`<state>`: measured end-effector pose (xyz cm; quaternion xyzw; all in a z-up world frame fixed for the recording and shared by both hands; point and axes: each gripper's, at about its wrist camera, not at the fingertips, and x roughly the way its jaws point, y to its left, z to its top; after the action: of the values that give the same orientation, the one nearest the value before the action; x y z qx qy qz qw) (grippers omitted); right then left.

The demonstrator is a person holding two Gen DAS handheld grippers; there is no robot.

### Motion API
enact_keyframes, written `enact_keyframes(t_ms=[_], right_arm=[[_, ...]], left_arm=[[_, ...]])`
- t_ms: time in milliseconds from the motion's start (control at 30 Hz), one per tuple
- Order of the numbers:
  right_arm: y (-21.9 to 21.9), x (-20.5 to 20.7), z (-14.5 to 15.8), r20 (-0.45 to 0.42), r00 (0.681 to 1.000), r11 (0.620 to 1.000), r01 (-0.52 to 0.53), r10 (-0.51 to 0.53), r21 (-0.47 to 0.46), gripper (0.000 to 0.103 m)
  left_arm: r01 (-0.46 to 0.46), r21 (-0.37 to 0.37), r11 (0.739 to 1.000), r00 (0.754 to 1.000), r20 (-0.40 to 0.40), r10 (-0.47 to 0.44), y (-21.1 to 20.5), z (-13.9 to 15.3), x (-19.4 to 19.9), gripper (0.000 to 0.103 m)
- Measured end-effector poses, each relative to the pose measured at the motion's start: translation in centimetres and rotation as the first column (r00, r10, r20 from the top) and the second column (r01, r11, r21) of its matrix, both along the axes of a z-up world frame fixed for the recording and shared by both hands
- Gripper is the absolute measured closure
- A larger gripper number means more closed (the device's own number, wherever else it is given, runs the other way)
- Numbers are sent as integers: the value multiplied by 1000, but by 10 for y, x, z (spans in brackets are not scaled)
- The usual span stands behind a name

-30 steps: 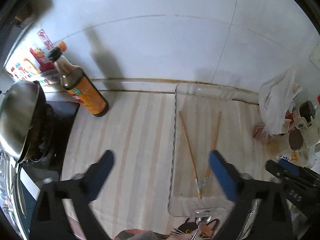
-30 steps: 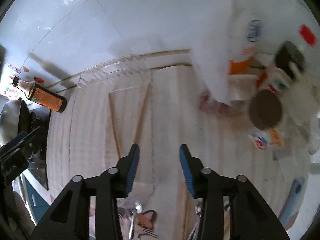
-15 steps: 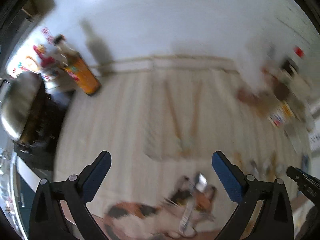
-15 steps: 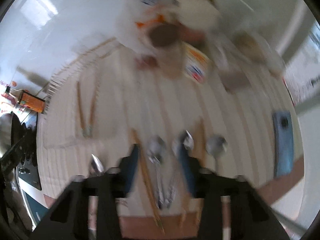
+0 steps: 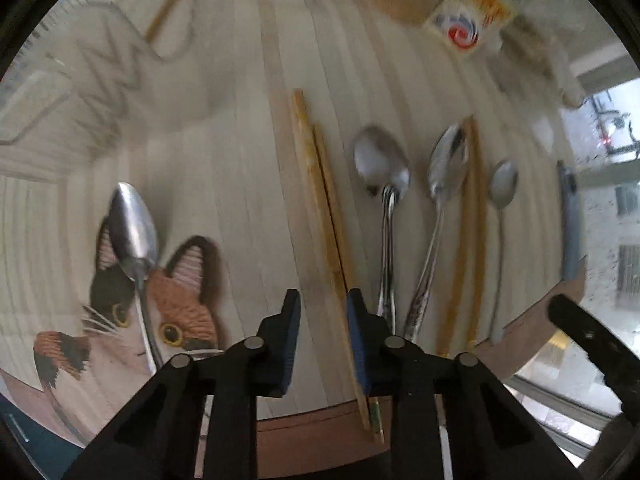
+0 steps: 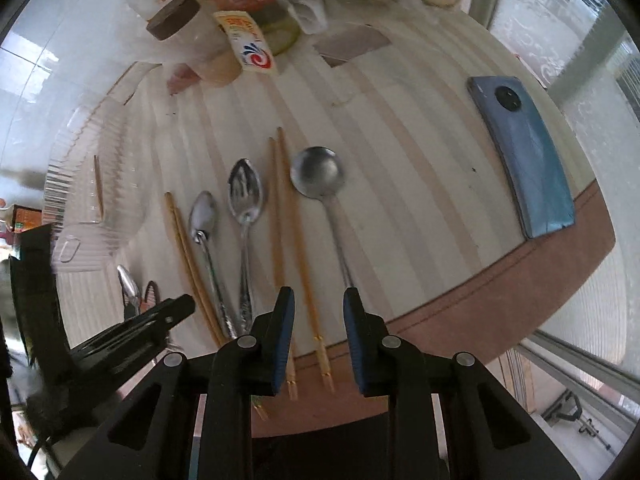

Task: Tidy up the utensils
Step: 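Move both open tools back toward the row of utensils, then close the left tool on a chopstick while the right tool grasps another chopstick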

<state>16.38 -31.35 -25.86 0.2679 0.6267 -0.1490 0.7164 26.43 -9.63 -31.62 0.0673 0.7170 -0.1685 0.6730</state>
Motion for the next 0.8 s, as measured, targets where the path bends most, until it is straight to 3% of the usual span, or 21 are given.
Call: enact_keyframes(t_ms=[400, 467, 800], right_arm=[[-3, -11, -12, -29, 1000, 1000, 3, -2, 19, 76], [0, -9, -14, -32, 999, 1000, -10, 10, 22, 76], [25, 10, -27, -17, 995, 991, -100, 102, 90, 76]], left_arm=[[83, 30, 996, 994, 64, -85, -32, 3, -6, 87], [94, 52, 994, 992, 77, -98, -35, 4, -12, 98], [44, 78, 996, 997, 64, -49, -10, 1, -22, 99]])
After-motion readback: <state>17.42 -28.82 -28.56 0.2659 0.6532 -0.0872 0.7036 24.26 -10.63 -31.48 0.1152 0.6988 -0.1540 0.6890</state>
